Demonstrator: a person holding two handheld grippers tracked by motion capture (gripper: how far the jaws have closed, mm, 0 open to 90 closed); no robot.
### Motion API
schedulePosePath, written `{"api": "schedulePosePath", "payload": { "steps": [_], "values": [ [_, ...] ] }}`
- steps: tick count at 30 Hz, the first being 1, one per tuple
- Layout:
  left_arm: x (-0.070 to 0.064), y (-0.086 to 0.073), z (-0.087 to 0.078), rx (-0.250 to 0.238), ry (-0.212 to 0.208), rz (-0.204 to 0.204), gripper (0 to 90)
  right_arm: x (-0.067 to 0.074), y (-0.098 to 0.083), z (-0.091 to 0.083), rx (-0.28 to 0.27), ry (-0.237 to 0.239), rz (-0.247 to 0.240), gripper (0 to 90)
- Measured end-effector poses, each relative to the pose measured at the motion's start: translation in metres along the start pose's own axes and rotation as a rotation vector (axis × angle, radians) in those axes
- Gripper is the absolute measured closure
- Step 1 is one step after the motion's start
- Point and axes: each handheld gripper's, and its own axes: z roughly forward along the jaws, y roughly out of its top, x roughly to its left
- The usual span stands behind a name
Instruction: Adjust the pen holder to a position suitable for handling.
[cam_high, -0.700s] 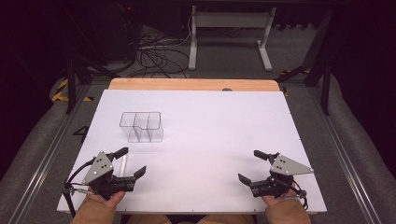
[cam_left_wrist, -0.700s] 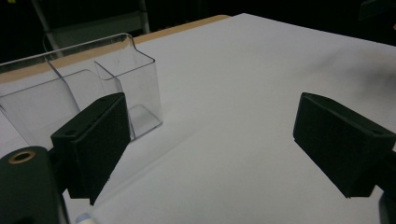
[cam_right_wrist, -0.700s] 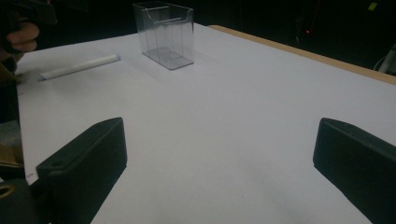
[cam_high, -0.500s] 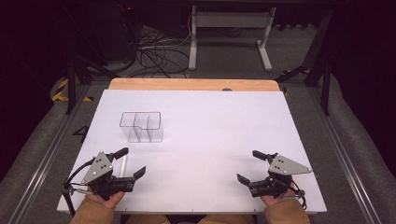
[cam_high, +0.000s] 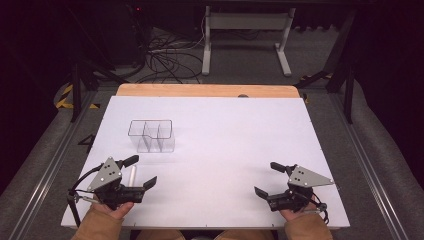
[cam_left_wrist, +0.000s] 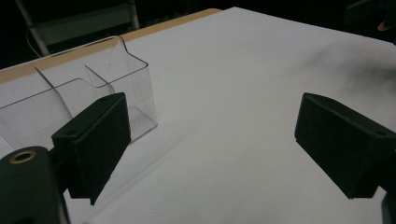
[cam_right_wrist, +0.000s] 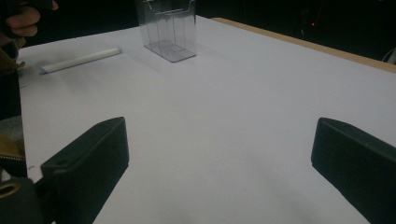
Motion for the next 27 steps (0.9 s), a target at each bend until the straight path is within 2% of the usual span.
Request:
{"api": "schedulePosePath", "payload": {
  "steps": [12, 19, 25, 27],
  "values": [
    [0.007, 0.031, 0.011, 0.051, -0.007, 0.063, 17.0, 0.002, -0.001, 0.002, 0.011, 0.015, -0.001, 4.5],
    [0.014, 0.034, 0.015, 0.042, -0.014, 0.026, 18.3, 0.002, -0.003, -0.001, 0.011, 0.014, 0.008, 4.5],
    [0.016, 0.037, 0.018, 0.052, -0.019, 0.048, 18.8, 0.003, -0.004, -0.002, 0.014, 0.009, 0.010, 4.5],
    [0.016, 0.039, 0.019, 0.059, -0.032, 0.061, 22.7, 0.003, -0.004, -0.002, 0.014, 0.011, 0.012, 4.5]
  ]
}}
